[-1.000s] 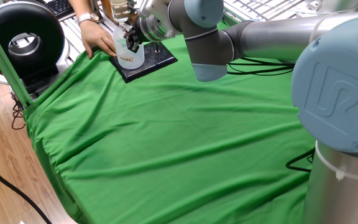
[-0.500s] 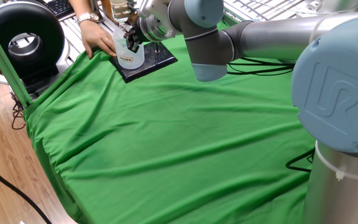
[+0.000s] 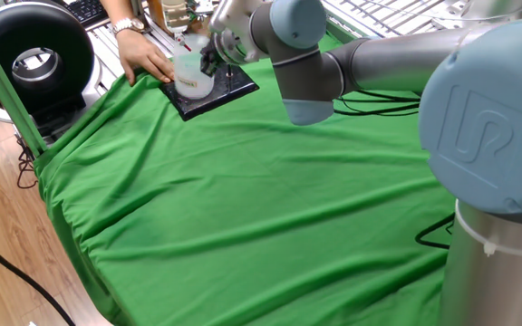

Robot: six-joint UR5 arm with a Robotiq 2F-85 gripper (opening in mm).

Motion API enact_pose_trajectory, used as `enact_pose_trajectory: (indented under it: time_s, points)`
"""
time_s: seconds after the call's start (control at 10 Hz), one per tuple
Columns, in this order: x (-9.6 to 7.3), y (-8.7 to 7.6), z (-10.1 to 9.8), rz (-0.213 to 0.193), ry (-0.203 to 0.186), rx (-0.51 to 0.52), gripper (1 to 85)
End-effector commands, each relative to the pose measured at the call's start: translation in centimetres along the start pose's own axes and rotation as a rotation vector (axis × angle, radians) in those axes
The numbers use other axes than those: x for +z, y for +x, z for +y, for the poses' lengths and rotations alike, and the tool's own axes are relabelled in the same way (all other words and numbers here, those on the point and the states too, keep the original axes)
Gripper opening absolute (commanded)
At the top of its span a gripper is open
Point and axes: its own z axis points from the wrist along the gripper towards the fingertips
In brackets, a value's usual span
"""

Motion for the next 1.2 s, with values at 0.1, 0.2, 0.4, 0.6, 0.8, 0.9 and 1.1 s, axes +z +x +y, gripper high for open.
enact_pose_trajectory:
  time_s: [0.1, 0.2, 0.4, 0.6, 0.8, 0.9, 1.1]
  points:
    - [-0.1, 0.2, -0.2, 0.029, -0.017, 0.049, 1.3]
    - [-0.7, -0.6, 0.0, 0.045, -0.023, 0.060, 1.3]
    - [-1.0, -1.9, 0.6, 0.038, -0.042, 0.073, 1.3]
    - [-2.0, -3.0, 0.9, 0.044, -0.057, 0.078, 1.3]
    - [-2.2, -3.0, 0.7, 0.046, -0.064, 0.073, 1.3]
    - [-2.3, -3.1, 0.4, 0.046, -0.063, 0.063, 1.3]
    - [-2.6, -3.3, 0.0, 0.042, -0.077, 0.051, 1.3]
